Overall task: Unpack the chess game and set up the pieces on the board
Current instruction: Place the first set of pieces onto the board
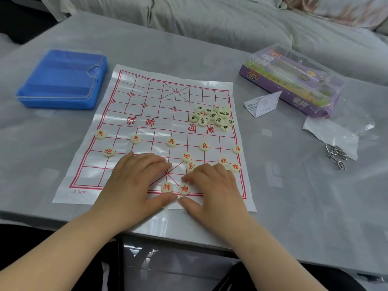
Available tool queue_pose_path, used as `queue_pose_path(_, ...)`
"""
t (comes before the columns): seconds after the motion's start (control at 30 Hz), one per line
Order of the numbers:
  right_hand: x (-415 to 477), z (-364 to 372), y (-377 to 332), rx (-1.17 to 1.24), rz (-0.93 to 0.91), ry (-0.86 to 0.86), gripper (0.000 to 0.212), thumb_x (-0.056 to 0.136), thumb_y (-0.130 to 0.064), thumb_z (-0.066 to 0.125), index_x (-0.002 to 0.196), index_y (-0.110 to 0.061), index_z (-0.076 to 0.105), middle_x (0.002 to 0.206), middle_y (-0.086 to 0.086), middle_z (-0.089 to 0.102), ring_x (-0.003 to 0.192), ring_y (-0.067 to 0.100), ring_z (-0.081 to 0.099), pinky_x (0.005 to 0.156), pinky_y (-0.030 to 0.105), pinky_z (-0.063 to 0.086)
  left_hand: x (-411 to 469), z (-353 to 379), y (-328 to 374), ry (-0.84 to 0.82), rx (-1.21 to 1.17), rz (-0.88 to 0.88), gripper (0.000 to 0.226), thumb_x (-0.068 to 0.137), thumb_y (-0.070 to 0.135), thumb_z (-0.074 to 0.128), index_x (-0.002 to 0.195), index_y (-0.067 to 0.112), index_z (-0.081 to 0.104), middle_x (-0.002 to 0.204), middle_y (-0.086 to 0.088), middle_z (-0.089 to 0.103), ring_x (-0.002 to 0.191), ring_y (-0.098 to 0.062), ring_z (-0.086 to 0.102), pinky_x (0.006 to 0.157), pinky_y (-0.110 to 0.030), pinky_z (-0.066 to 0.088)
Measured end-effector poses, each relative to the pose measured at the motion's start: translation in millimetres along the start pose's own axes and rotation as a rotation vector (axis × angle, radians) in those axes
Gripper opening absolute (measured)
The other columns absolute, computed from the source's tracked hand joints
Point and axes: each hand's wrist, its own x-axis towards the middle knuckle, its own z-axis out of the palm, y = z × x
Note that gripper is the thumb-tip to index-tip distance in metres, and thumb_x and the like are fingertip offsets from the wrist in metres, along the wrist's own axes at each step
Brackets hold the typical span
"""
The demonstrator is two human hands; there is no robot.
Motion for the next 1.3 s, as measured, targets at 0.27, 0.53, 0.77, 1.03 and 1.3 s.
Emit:
queue_pose_path(0.27, -5, 1, 7, 0.007, 0.053, 0.099, 0.026, 0.068, -0.04, 0.044, 0.072, -0.027, 0.067, 0.071, -0.012, 0.064, 0.066, 0.014, 0.061, 0.061, 0.022, 0.045, -1, -1, 1, -0.014, 0.085, -0.004, 0.066, 0.076, 0.068, 0.033, 0.105, 0.018, 0.064, 0.104, -0.001, 0.066, 0.1, -0.011, 0.042, 0.09, -0.042, 0.03)
queue_pose_path(0.53, 10, -43, 65, 0.17, 0.368, 0.206, 0.026, 0.085, -0.025, 0.061, 0.11, -0.022, 0.061, 0.095, -0.015, 0.048, 0.094, 0.006, 0.036, 0.082, 0.022, 0.029, -1, -2, 2, -0.023, 0.113, -0.005, 0.067, 0.078, 0.069, 0.029, 0.105, 0.019, 0.065, 0.103, 0.001, 0.067, 0.101, -0.017, 0.057, 0.088, -0.04, 0.032)
queue_pose_path(0.77, 4, -31, 48, 0.108, 0.224, 0.017, 0.026, 0.085, -0.029, 0.059, 0.111, -0.026, 0.06, 0.104, -0.014, 0.056, 0.093, 0.002, 0.031, 0.076, 0.016, 0.018, -1, -2, 3, -0.021, 0.149, -0.002, 0.061, 0.074, 0.063, 0.037, 0.103, 0.019, 0.065, 0.101, 0.0, 0.068, 0.092, -0.024, 0.065, 0.086, -0.039, 0.033)
queue_pose_path(1.03, -14, -14, 26, 0.052, 0.056, 0.022, 0.026, 0.08, -0.037, 0.056, 0.101, -0.025, 0.067, 0.101, -0.008, 0.065, 0.103, 0.02, 0.051, 0.073, 0.016, 0.023, -1, -3, 2, -0.028, 0.129, -0.001, 0.067, 0.079, 0.069, 0.026, 0.104, 0.019, 0.065, 0.102, 0.0, 0.067, 0.102, -0.017, 0.054, 0.088, -0.042, 0.031)
queue_pose_path(1.3, -14, -17, 29, 0.037, 0.092, -0.07, 0.03, 0.09, -0.04, 0.048, 0.119, -0.034, 0.053, 0.122, -0.017, 0.052, 0.117, 0.007, 0.035, 0.083, 0.016, 0.015, 0, -3, 3, -0.037, 0.171, 0.005, 0.063, 0.075, 0.064, 0.034, 0.102, 0.018, 0.066, 0.1, -0.001, 0.068, 0.091, -0.025, 0.066, 0.085, -0.04, 0.033)
